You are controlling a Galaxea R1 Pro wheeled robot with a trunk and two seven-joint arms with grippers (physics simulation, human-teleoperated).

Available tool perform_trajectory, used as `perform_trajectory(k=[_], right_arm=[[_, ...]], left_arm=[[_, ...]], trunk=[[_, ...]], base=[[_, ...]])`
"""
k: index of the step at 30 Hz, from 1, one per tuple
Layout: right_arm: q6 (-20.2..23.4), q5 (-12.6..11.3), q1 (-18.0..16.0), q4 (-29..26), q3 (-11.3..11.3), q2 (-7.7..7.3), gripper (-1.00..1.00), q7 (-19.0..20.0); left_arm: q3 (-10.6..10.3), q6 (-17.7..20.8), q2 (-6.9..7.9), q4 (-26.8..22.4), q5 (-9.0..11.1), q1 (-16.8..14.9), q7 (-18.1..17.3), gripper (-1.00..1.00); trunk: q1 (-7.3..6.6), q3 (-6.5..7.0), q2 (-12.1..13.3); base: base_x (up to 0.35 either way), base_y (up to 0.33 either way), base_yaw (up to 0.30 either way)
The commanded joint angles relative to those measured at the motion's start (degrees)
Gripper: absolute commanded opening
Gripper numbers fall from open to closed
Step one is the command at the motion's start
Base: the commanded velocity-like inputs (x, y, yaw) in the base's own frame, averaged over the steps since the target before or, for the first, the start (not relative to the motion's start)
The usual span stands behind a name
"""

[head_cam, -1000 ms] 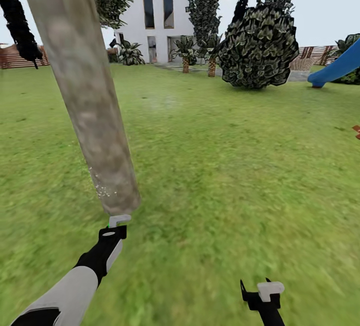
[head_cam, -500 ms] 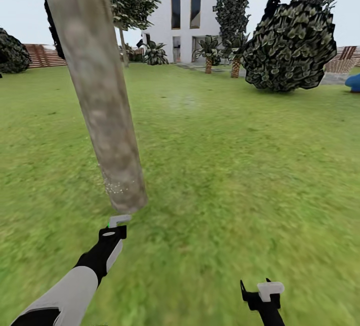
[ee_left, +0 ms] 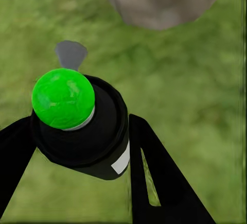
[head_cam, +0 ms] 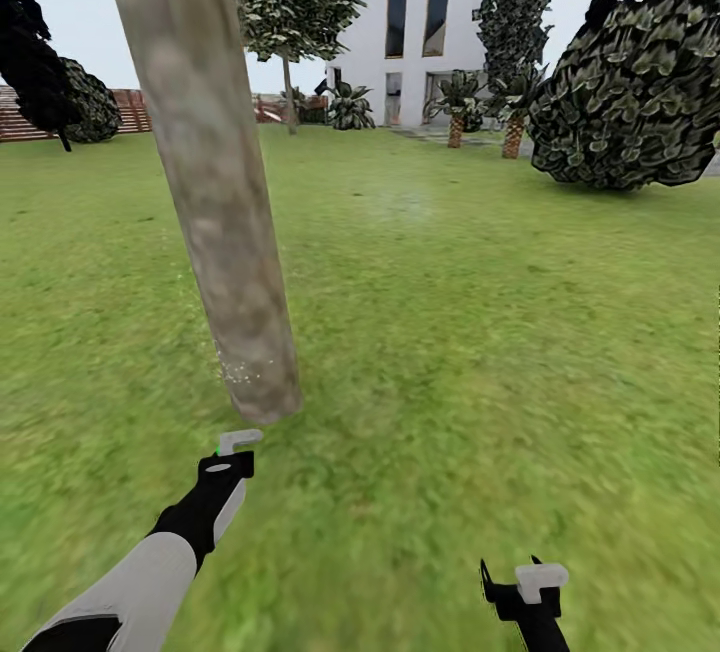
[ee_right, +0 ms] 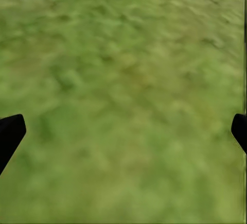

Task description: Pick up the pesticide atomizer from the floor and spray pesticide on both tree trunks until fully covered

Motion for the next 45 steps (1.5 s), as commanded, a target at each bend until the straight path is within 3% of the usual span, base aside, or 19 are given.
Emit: perform_trajectory(k=[1,19,24,26,30,32,33,35,37,39,42,45], right_arm=[[0.0,0.0,0.0,0.0,0.0,-0.01,1.00,0.0],[0.0,0.0,0.0,0.0,0.0,-0.07,1.00,0.1],[0.0,0.0,0.0,0.0,0.0,-0.07,1.00,0.0],[0.0,0.0,0.0,0.0,0.0,-0.07,1.00,0.0],[0.0,0.0,0.0,0.0,0.0,-0.07,1.00,0.0],[0.0,0.0,0.0,0.0,0.0,-0.07,1.00,0.0],[0.0,0.0,0.0,0.0,0.0,-0.06,1.00,0.0],[0.0,0.0,0.0,0.0,0.0,-0.07,1.00,0.0],[0.0,0.0,0.0,0.0,0.0,-0.07,1.00,0.0],[0.0,0.0,0.0,0.0,0.0,-0.07,1.00,0.0],[0.0,0.0,0.0,0.0,0.0,-0.06,1.00,0.0],[0.0,0.0,0.0,0.0,0.0,-0.07,1.00,0.0]], left_arm=[[0.0,0.0,-0.22,0.0,-0.1,0.0,0.0,-1.00],[-0.2,0.8,-0.55,-1.0,-0.6,-0.2,-0.2,-1.00],[-0.3,5.5,-0.50,-1.5,-0.7,-5.3,-0.3,-1.00],[-0.1,6.5,0.17,-1.5,-0.8,-7.3,-0.3,-1.00],[0.0,6.6,3.60,-1.6,-0.7,-7.1,-0.4,-1.00],[-0.2,6.6,3.17,-1.7,-0.7,-7.1,-0.4,-1.00],[-0.2,6.9,2.03,-3.6,-0.5,-7.3,-0.4,-1.00],[-0.2,9.6,1.20,-4.4,-0.5,-7.5,-0.5,-1.00],[-0.3,11.0,1.16,-6.0,-0.5,-7.4,-0.6,-1.00],[-0.2,11.3,2.07,-7.8,-0.7,-7.4,-0.7,-1.00],[0.1,11.5,6.21,-8.3,-0.5,-7.5,-0.9,-1.00],[-0.2,11.5,6.37,-9.2,-0.4,-7.2,-0.9,-1.00]], trunk=[[0.00,0.00,0.0],[0.00,0.00,0.0],[0.00,0.00,0.0],[0.00,0.00,0.0],[0.00,0.00,0.0],[0.00,0.00,0.0],[0.00,0.00,0.0],[0.00,0.00,0.0],[0.00,0.00,0.0],[0.00,0.00,0.0],[0.00,0.00,0.0],[0.00,0.00,0.0]], base=[[0.003,-0.273,0.007],[0.000,-0.207,0.055],[0.000,-0.001,0.060],[0.000,0.000,0.001],[0.000,0.000,0.000],[0.039,0.000,0.000],[0.316,0.000,0.000],[0.326,0.000,0.000],[0.212,0.000,0.000],[0.059,0.000,0.000],[0.008,0.000,0.000],[0.001,0.000,0.000]])
